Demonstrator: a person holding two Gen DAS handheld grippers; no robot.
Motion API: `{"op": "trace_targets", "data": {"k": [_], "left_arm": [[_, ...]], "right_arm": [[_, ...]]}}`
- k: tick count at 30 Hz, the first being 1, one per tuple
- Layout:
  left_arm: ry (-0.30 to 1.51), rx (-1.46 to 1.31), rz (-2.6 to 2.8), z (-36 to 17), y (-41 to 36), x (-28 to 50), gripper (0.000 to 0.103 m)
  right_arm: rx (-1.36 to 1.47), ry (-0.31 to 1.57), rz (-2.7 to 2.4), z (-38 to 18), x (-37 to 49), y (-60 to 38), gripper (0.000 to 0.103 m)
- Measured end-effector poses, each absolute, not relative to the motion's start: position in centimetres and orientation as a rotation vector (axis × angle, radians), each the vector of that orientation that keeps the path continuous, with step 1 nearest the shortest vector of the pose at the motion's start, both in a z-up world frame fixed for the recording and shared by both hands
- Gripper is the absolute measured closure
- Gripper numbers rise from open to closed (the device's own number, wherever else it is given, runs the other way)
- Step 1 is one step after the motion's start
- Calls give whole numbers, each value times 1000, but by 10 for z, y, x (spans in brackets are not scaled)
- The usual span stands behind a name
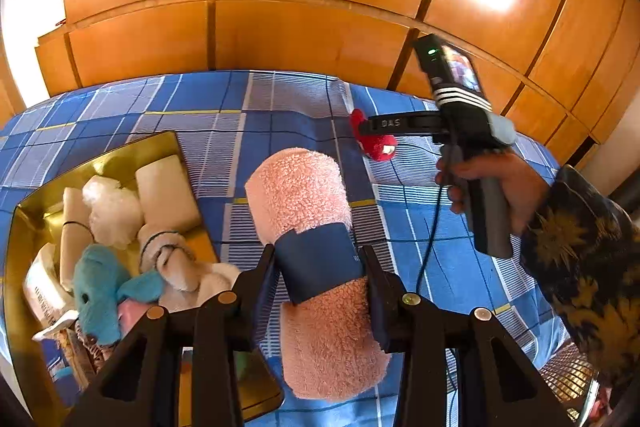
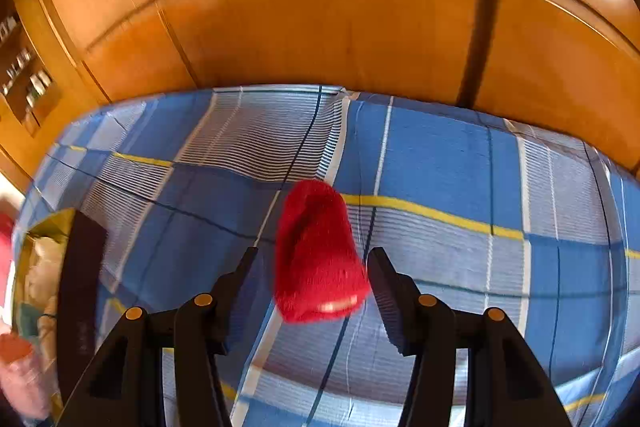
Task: Organize soft objects
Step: 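Lift the pink towel with the left tool while the right tool grasps the red hat, then lower the pink towel into the tray and open the left tool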
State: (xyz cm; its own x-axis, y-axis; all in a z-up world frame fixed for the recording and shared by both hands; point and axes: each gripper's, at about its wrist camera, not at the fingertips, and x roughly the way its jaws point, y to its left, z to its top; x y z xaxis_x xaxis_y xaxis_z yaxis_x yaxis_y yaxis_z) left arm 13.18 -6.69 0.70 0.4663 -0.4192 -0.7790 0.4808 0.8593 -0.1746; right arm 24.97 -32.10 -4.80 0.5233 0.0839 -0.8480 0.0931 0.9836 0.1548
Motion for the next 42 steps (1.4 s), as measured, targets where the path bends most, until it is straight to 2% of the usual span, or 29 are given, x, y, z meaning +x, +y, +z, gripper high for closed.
{"op": "trace_targets", "data": {"k": [3, 5, 8, 17, 24, 42], "left_arm": [[940, 62, -546, 6, -62, 131, 63], [942, 54, -545, 5, -60, 130, 63], [939, 48, -538, 6, -58, 127, 63], [895, 29, -495, 14, -42, 119, 63], [846, 36, -452, 22, -28, 107, 62], [812, 45, -373, 21, 0, 86, 62]], "right_arm": [[162, 1060, -9, -60, 261, -318, 48], [129, 1084, -8, -68, 264, -313, 62], [92, 1063, -8, -64, 257, -309, 70], [95, 1049, 69, -36, 181, -292, 71], [94, 1111, 83, -60, 116, -278, 70], [118, 995, 88, -72, 99, -280, 64]]}}
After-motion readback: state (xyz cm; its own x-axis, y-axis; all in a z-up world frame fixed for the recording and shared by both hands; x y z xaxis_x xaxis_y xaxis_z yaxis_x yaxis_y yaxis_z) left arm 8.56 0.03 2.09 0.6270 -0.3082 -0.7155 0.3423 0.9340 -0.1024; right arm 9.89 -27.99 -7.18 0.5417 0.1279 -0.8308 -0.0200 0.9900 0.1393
